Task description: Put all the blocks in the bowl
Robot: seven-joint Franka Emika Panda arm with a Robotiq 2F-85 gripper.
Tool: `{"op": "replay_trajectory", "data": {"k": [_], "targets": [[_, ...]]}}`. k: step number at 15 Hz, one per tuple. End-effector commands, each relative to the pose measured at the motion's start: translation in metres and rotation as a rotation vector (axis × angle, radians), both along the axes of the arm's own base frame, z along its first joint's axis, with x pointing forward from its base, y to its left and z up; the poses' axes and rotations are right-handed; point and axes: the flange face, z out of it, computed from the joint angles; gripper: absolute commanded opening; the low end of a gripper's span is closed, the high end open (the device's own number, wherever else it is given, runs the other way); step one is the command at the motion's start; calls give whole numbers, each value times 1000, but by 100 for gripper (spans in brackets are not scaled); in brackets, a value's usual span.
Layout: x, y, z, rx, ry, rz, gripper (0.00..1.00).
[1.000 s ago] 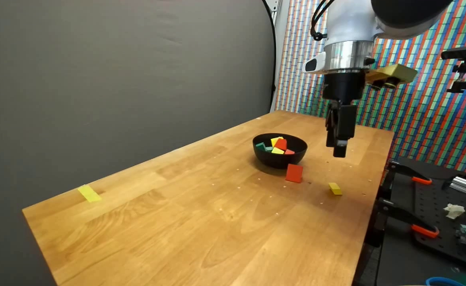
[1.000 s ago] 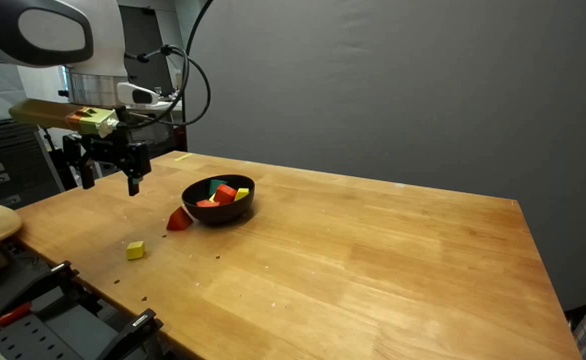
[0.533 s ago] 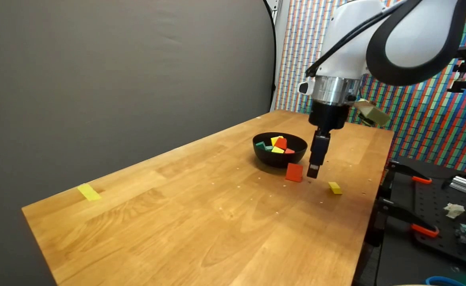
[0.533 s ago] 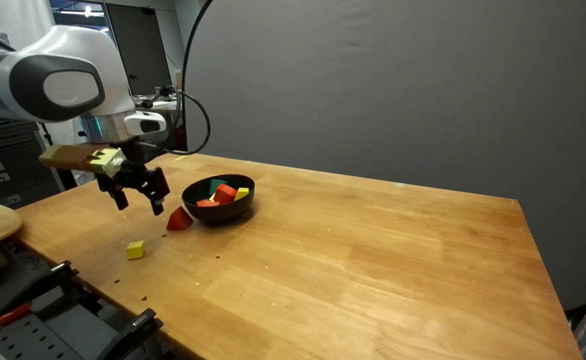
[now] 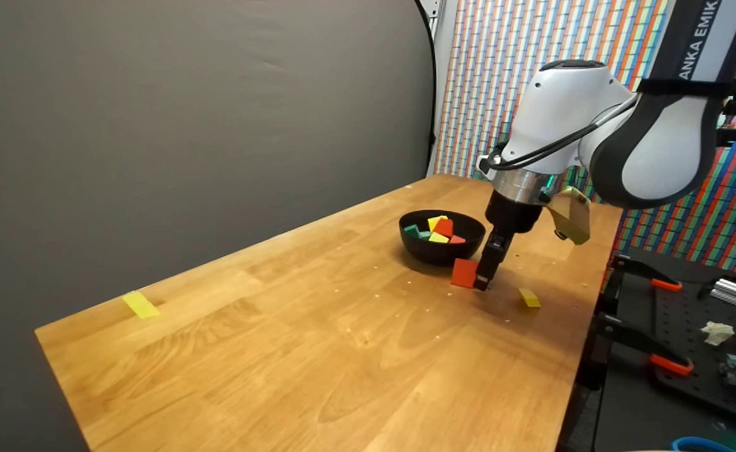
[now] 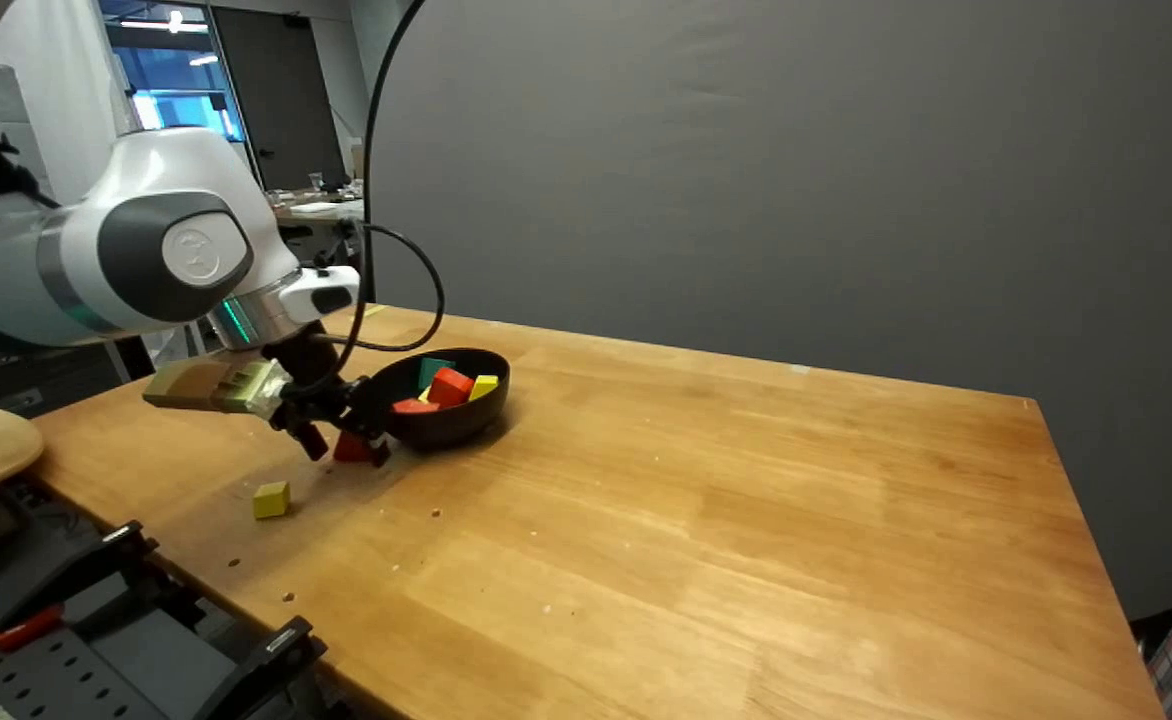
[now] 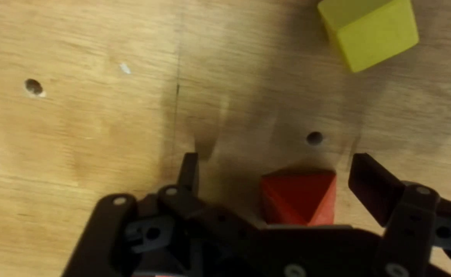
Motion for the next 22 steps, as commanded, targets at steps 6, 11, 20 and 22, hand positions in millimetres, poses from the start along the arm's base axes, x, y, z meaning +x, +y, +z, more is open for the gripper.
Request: {"op": "replay_trajectory", "data": {"k": [6, 11, 20, 22], "targets": [[-10, 20, -16, -52, -116, -74, 100], [-7, 26, -6, -25, -182, -119, 100], [0, 29, 2, -8, -201, -77, 49], [2, 33, 5, 8, -205, -65, 34]]}}
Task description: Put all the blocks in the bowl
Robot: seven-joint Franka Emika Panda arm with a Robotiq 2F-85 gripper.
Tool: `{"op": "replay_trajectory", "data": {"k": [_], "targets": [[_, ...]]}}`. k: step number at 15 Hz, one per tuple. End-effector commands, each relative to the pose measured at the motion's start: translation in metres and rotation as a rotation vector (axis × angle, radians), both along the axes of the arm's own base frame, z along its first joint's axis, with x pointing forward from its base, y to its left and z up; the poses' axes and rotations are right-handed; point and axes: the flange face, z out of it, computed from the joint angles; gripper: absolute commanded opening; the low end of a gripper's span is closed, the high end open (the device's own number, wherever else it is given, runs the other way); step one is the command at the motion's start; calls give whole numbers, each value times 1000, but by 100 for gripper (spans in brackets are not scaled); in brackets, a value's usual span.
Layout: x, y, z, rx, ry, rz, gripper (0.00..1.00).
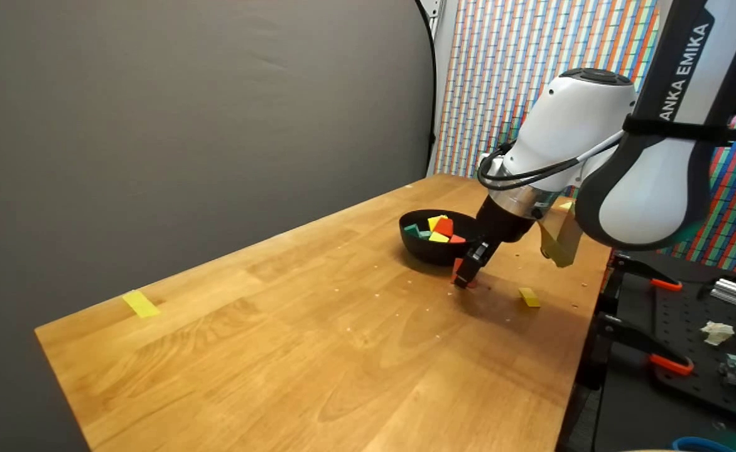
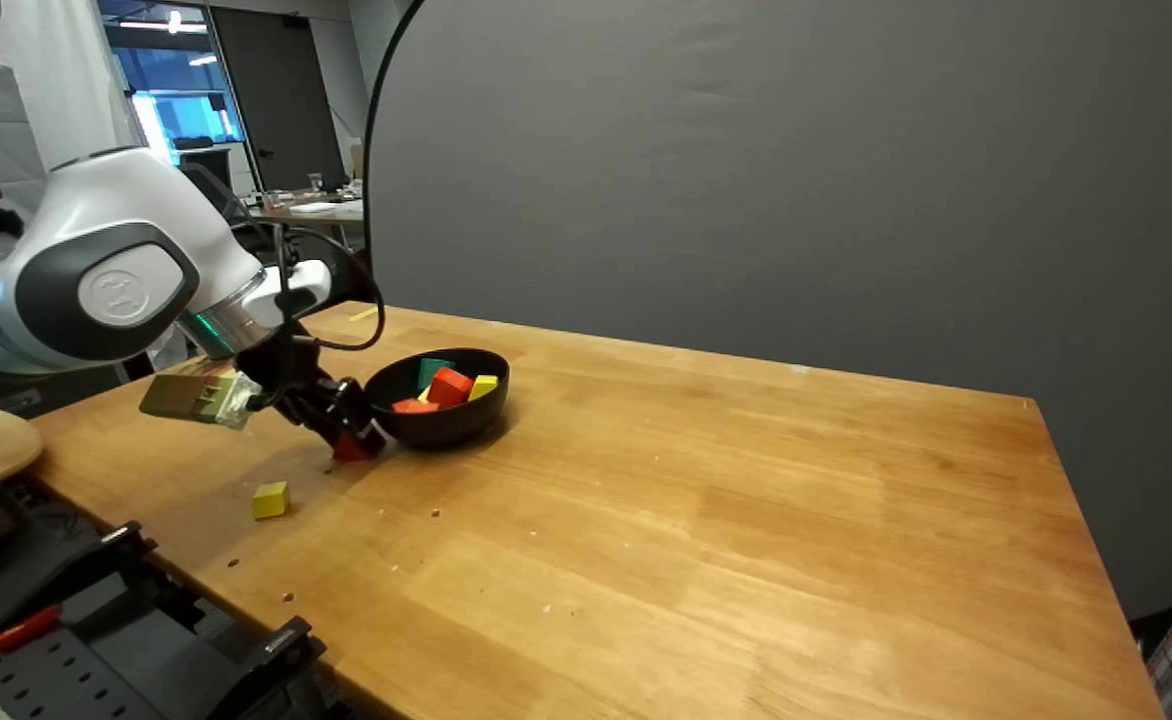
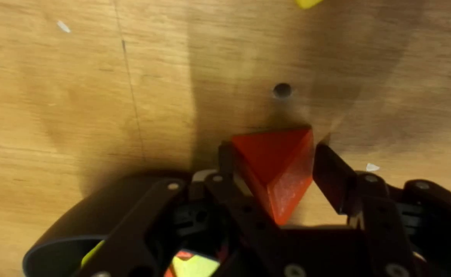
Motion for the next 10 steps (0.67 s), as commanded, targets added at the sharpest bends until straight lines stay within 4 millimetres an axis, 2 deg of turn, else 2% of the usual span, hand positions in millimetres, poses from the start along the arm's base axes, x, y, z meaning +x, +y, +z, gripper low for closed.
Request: {"op": "replay_trajectory", "data": {"k": [1, 4, 6, 7, 8, 9, 10], "targets": [[4, 0, 14, 34, -35, 27, 27], [13, 8, 31, 97, -46, 75, 21], [8, 17, 61, 146, -71, 172, 15], [10, 24, 75, 164, -83, 215, 10], [24, 33, 92, 173, -102, 262, 7], [24, 38, 109, 180, -122, 309, 6], [10, 38, 124, 185, -139, 357, 5]]}}
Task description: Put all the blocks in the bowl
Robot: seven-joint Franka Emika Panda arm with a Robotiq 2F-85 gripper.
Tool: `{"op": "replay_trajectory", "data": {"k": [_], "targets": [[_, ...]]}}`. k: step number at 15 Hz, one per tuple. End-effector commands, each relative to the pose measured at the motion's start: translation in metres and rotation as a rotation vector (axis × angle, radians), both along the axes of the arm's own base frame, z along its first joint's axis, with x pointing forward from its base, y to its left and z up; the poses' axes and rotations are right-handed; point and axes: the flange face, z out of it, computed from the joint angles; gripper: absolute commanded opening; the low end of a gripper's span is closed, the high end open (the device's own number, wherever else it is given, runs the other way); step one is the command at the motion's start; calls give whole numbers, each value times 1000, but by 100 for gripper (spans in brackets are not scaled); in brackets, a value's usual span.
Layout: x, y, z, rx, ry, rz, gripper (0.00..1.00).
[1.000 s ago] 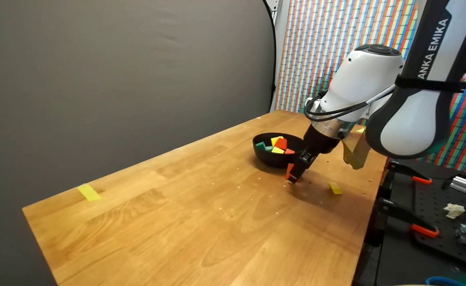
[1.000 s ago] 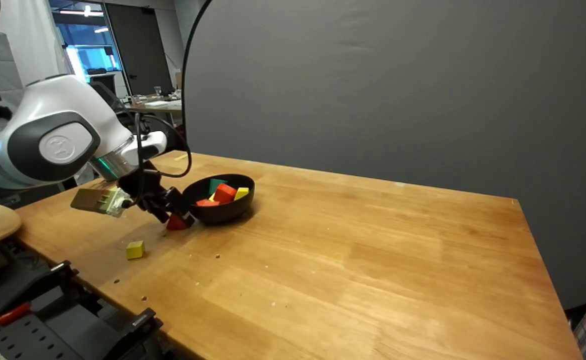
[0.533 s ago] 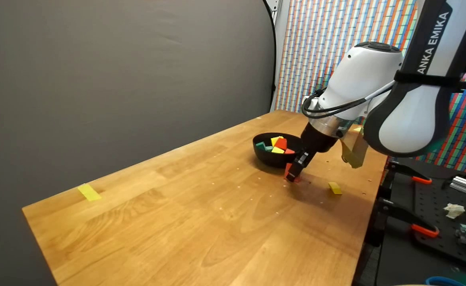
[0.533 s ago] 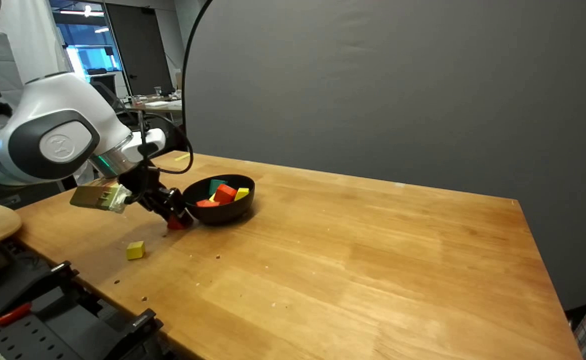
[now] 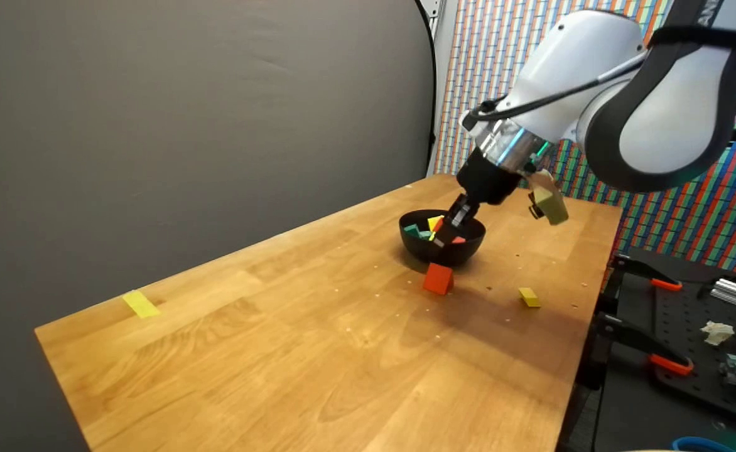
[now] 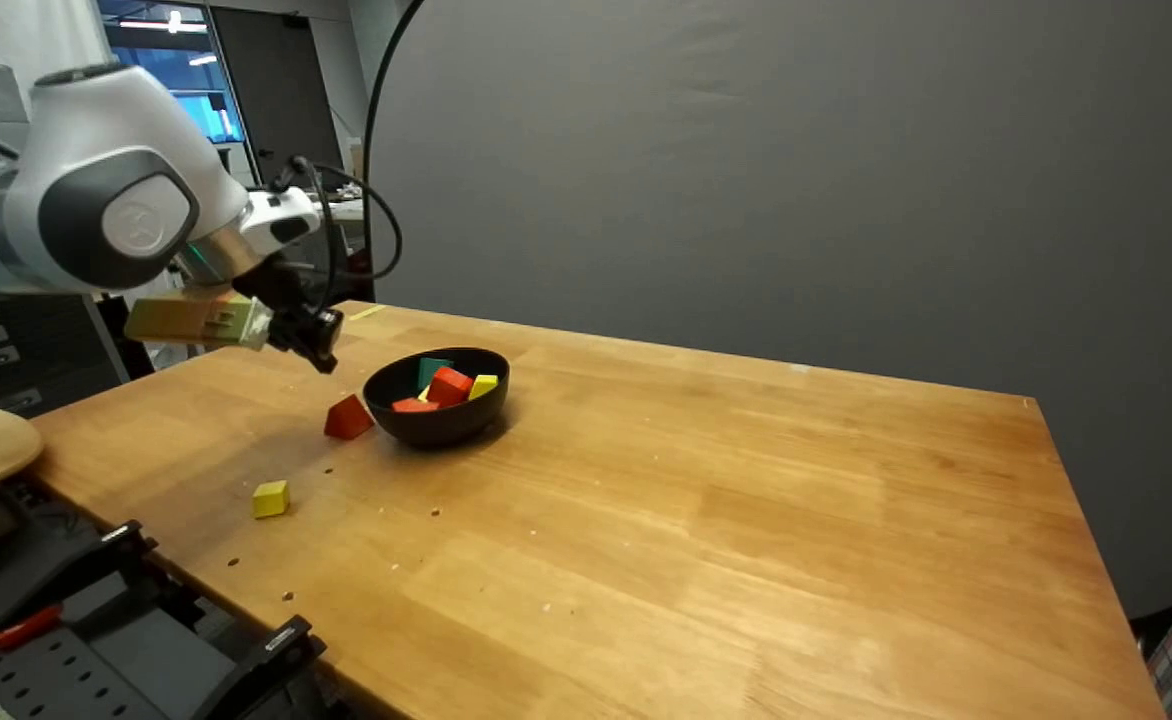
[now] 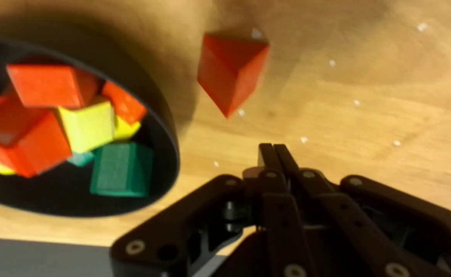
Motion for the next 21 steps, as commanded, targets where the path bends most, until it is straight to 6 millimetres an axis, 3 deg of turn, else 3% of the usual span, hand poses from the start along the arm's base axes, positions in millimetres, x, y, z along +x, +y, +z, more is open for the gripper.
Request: {"op": "replay_trajectory", "data": {"k": [1, 2, 3, 4, 6, 7, 9, 10, 11, 12, 14, 16, 21], "targets": [[-11, 14, 70, 10, -81, 175, 8], [-8, 38, 73, 26, -87, 221, 10], [-19, 52, 65, 50, -74, 256, 14], [-28, 59, 52, 75, -55, 291, 34], [-38, 54, 37, 31, -9, 370, 49], [-35, 60, 49, 36, -32, 331, 31], [-40, 56, 34, 26, 2, 361, 47], [-39, 52, 31, 24, 9, 358, 49], [-39, 51, 30, 23, 11, 358, 74], [-44, 56, 25, -10, 47, 371, 74], [-46, 54, 36, -166, 80, 394, 88], [-47, 59, 33, -261, 123, 444, 100], [-27, 44, 57, -461, 147, 638, 100]]}}
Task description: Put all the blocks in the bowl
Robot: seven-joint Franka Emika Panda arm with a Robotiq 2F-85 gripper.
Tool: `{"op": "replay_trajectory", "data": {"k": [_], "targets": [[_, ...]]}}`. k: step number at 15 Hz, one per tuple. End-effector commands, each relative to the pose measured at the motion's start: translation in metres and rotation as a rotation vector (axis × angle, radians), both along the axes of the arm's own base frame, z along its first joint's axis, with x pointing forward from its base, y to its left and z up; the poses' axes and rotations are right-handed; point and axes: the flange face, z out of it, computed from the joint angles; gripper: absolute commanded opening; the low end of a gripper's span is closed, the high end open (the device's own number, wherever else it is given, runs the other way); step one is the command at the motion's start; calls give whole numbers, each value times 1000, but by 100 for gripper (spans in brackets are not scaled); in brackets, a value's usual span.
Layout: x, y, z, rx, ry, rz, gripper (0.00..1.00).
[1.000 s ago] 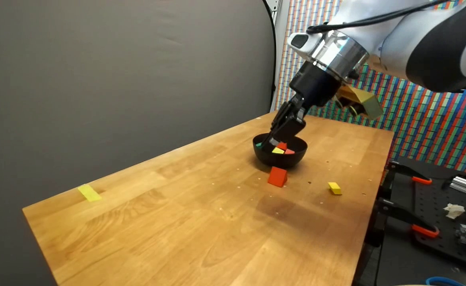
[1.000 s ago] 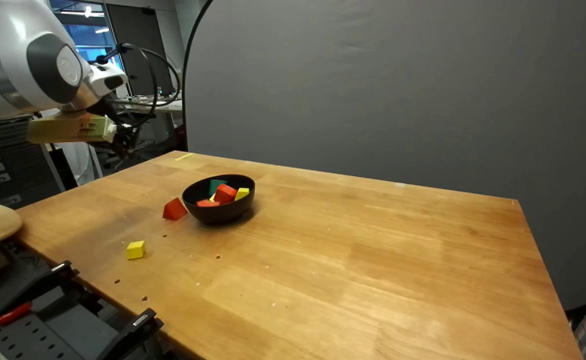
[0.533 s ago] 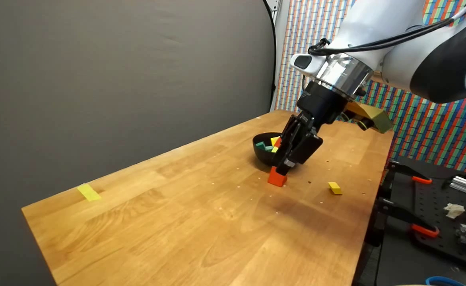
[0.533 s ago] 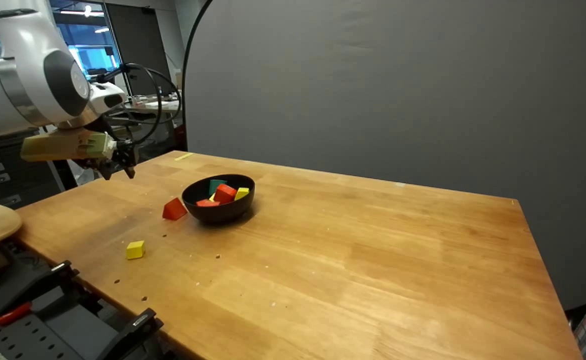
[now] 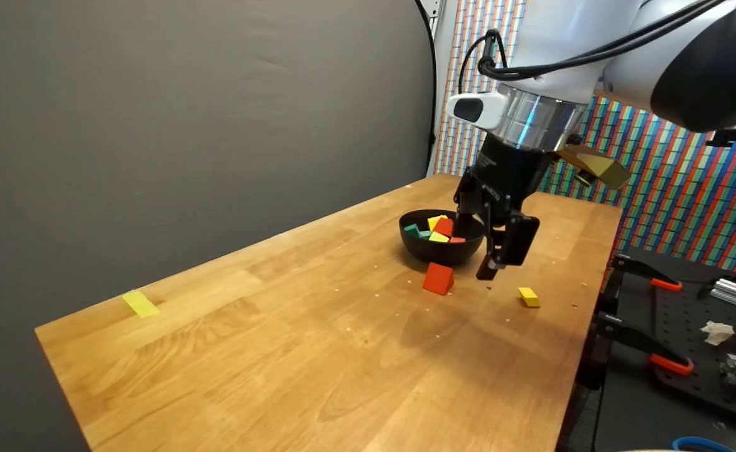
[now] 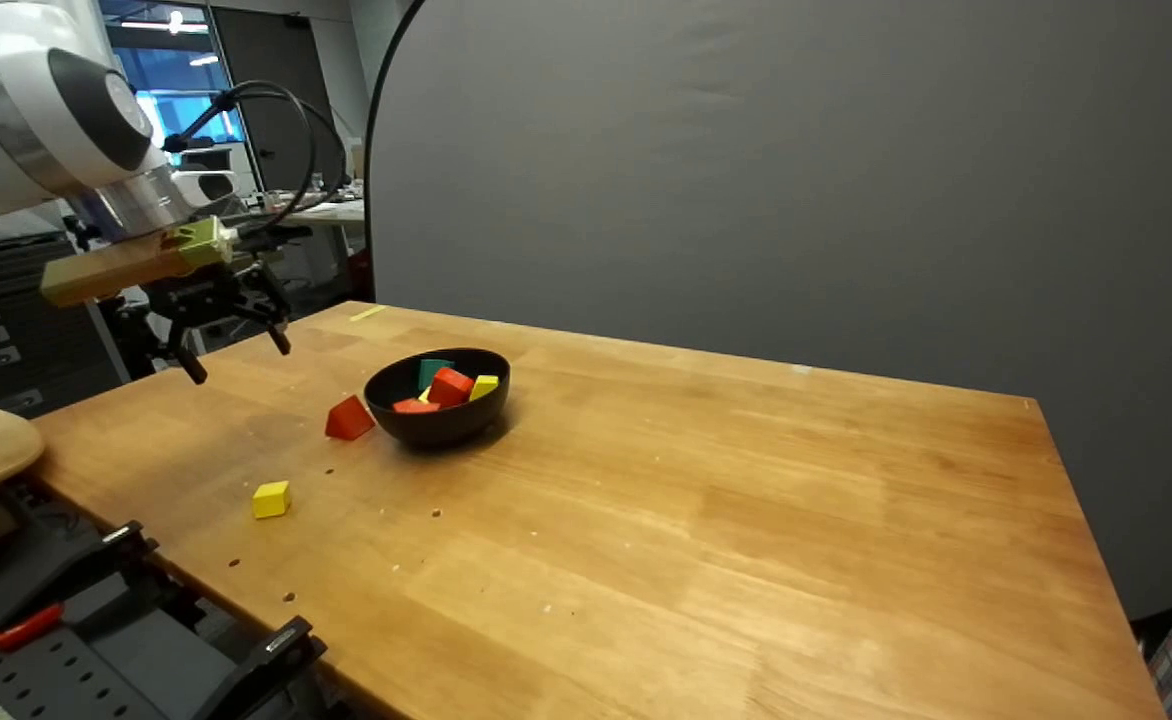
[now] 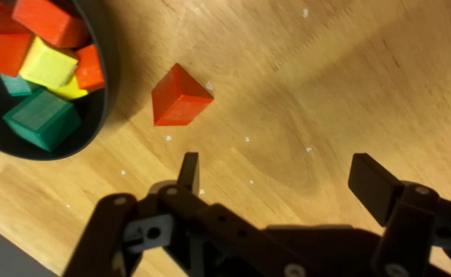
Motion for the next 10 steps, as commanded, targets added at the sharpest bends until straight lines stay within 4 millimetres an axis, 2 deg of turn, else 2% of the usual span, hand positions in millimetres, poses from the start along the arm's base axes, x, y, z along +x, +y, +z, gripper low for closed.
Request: {"op": "replay_trajectory", "data": {"k": [1, 4, 5, 10], "targets": [[5, -4, 5, -30, -1, 43, 100], [14, -12, 15, -66, -13, 96, 100], [8, -15, -1, -109, 67, 213, 100], [-3, -6, -14, -206, 185, 438, 100]]}}
